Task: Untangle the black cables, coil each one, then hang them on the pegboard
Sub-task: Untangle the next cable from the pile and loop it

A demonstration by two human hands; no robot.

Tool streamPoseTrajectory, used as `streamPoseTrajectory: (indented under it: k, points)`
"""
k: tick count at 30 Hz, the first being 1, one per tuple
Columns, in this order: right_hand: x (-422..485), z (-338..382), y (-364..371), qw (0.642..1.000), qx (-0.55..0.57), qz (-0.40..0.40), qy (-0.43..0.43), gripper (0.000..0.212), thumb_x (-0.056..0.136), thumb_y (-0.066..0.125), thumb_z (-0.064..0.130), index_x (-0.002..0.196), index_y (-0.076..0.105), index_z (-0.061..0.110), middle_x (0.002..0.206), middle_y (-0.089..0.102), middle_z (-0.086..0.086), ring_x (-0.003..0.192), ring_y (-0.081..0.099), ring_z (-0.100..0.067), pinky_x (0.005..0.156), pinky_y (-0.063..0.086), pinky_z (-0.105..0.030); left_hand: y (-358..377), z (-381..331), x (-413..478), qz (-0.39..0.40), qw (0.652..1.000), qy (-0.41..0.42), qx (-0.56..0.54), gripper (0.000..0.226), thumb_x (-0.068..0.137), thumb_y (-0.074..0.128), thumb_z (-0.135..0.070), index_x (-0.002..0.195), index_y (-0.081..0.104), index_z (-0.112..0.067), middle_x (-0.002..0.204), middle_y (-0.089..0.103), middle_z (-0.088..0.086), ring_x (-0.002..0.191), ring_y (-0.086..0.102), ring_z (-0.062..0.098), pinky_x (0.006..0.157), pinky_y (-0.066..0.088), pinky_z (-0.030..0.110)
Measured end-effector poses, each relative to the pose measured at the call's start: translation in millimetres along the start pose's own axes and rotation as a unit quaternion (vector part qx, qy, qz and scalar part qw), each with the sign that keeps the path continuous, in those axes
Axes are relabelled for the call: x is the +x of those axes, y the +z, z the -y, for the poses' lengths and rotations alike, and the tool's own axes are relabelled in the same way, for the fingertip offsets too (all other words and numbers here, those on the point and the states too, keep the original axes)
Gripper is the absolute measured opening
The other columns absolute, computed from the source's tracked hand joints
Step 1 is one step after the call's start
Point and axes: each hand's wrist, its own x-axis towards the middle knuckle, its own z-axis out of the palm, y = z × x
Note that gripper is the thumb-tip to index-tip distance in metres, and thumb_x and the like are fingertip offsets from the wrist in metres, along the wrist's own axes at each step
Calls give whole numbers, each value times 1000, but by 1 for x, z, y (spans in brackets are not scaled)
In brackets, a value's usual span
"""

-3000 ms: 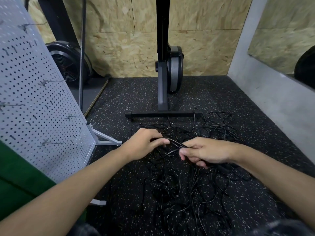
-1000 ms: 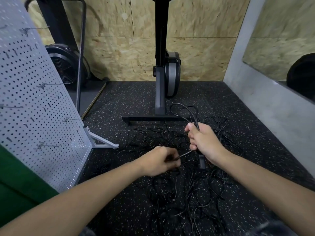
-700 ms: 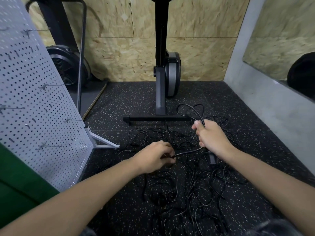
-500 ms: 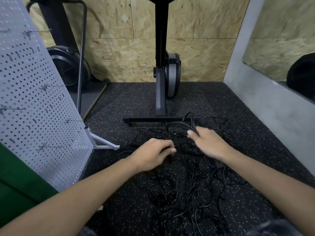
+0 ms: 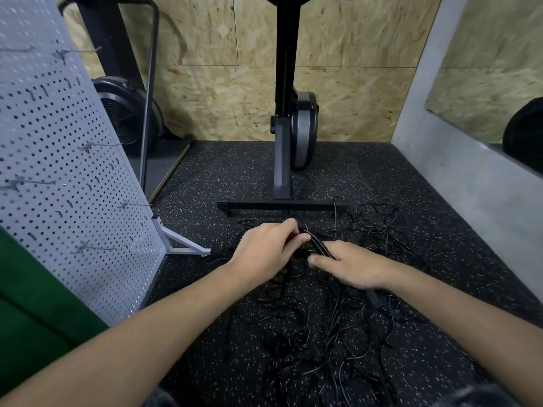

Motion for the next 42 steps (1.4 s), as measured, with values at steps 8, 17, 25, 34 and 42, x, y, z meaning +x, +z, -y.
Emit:
streamPoseTrajectory:
  k: [8, 17, 25, 34, 42]
  points:
    - [-6, -19, -20, 994, 97, 35, 32, 35, 112, 41, 35, 89, 56, 13, 62, 45, 8, 51, 46, -8, 55, 47, -25, -6, 30, -6, 101, 991, 7, -90, 42, 87, 65, -74, 100, 62, -34, 88, 60, -19, 81, 58, 2, 72, 49, 25]
    - [-13, -21, -37, 959, 283, 8, 20, 33, 110, 43, 37, 88, 50, 13, 61, 34, 6, 50, 34, -10, 49, 38, -22, -16, 22, 1, -8, 969, -68, -235, 21, 101, 68, -31, 118, 56, -29, 65, 50, 4, 58, 40, 6, 59, 34, 18]
    - [-14, -21, -39, 961, 275, 1, 17, 35, 108, 45, 42, 89, 51, 13, 61, 33, 5, 50, 34, -11, 49, 38, -22, -2, 38, 3, -20, 978, -150, -145, 22, 102, 66, -35, 82, 68, -25, 61, 52, -7, 56, 45, 7, 55, 36, 15]
    - [-12, -27, -47, 945, 318, -65, 36, 33, 108, 47, 37, 86, 53, 13, 58, 35, 6, 46, 32, -10, 43, 35, -21, -2, 65, -1, 43, 947, -298, -112, 35, 107, 57, -37, 86, 72, -13, 68, 65, 4, 56, 57, 21, 51, 42, 29]
    - [-8, -20, -34, 950, 307, -46, 26, 34, 110, 44, 36, 89, 51, 11, 59, 35, 5, 47, 32, -10, 46, 35, -23, 12, 49, -7, 168, 965, -177, -97, 21, 105, 61, -33, 118, 74, -23, 111, 75, 1, 103, 68, 20, 82, 48, 26]
